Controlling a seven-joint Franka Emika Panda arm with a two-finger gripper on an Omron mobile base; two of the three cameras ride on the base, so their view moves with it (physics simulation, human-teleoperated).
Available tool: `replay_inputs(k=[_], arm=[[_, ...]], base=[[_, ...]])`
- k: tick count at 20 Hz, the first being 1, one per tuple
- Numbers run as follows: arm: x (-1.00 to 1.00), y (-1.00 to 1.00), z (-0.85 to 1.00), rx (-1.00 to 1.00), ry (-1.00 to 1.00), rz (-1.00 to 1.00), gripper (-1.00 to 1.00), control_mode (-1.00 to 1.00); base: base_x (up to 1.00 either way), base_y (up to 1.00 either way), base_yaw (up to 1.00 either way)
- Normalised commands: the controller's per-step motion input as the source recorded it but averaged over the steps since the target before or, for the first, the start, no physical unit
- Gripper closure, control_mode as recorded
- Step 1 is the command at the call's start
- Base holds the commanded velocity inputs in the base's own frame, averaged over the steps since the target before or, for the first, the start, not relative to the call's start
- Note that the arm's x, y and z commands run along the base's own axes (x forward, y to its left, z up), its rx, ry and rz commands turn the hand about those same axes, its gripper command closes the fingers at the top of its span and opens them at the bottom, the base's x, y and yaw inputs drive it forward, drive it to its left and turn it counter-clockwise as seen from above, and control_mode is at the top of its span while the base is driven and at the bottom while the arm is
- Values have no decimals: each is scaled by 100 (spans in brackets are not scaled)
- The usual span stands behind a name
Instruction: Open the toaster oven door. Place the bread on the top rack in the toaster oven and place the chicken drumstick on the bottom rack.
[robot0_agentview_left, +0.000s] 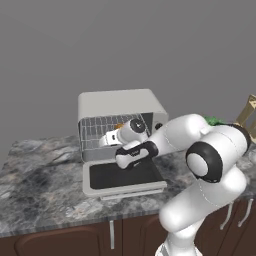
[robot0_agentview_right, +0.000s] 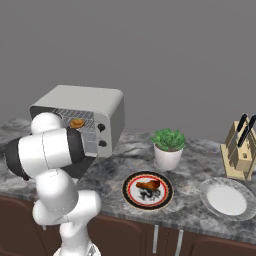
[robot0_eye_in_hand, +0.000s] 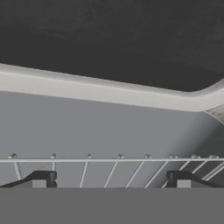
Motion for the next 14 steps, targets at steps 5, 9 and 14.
replay_inputs(k=[5,9,14], arm=[[-1,-3,-7,0,-6,10,-100,-100],[26,0,-2,0,-10,4,-100,-100],[42,0,-11,0,-7,0,-100,-100]], base=[[0,0,0],[0,0,0],[0,0,0]])
